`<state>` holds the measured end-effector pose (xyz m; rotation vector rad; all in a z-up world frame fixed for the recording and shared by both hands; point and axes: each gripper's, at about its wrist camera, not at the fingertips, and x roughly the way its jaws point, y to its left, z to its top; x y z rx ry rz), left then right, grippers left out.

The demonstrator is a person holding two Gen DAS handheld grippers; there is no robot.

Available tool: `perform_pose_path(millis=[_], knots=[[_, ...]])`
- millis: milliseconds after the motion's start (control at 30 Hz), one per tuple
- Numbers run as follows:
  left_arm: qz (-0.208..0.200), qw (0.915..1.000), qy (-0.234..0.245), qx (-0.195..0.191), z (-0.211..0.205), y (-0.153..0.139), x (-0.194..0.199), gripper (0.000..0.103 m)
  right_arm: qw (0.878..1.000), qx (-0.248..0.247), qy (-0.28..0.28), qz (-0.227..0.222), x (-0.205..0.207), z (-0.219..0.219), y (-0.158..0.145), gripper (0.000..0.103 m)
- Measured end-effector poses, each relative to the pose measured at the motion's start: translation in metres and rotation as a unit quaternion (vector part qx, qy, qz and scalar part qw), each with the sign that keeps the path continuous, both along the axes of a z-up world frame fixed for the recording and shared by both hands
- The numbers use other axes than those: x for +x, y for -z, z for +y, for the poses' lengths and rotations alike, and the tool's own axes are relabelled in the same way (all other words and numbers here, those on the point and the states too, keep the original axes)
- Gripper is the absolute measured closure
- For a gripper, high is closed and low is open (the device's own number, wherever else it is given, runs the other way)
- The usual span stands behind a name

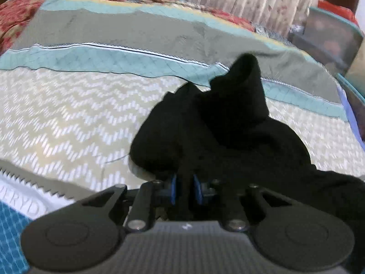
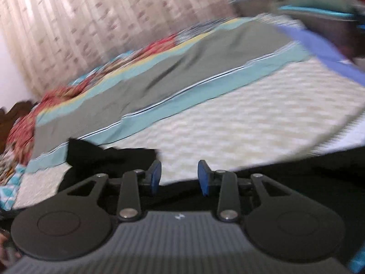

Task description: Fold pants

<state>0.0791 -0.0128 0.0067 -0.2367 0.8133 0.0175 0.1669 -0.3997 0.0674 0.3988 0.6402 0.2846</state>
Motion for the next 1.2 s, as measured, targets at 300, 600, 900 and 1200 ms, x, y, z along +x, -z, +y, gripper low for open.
perform_pose_path(millis=[300,600,900,1200], knots=[[-0.066,0.9917,0.049,-0.099,0.010,-0.038,-0.183,0.086,0.991,-0.052,-0.119,-0.039,0.101,0.119,-0.011,0.066],[-0.038,0.9765,-0.120,-0.174,0.054,-0.025,-0.181,0.015,0.977,-0.127,-0.173,0.014,0.168,0.206,0.028,0.037],[-0.016,0.9691,-0.105,-0.223,0.068,0.016,-0.132,0.014,0.987,-0.094,-0.100,0.082,0.179,0.149,0.058,0.038],[-0.010,0.9782,-0.060,-0.199,0.070,0.015,-0.102,0.076,0.963,-0.174,-0.202,0.031,0.128,0.197,0.063,0.090]])
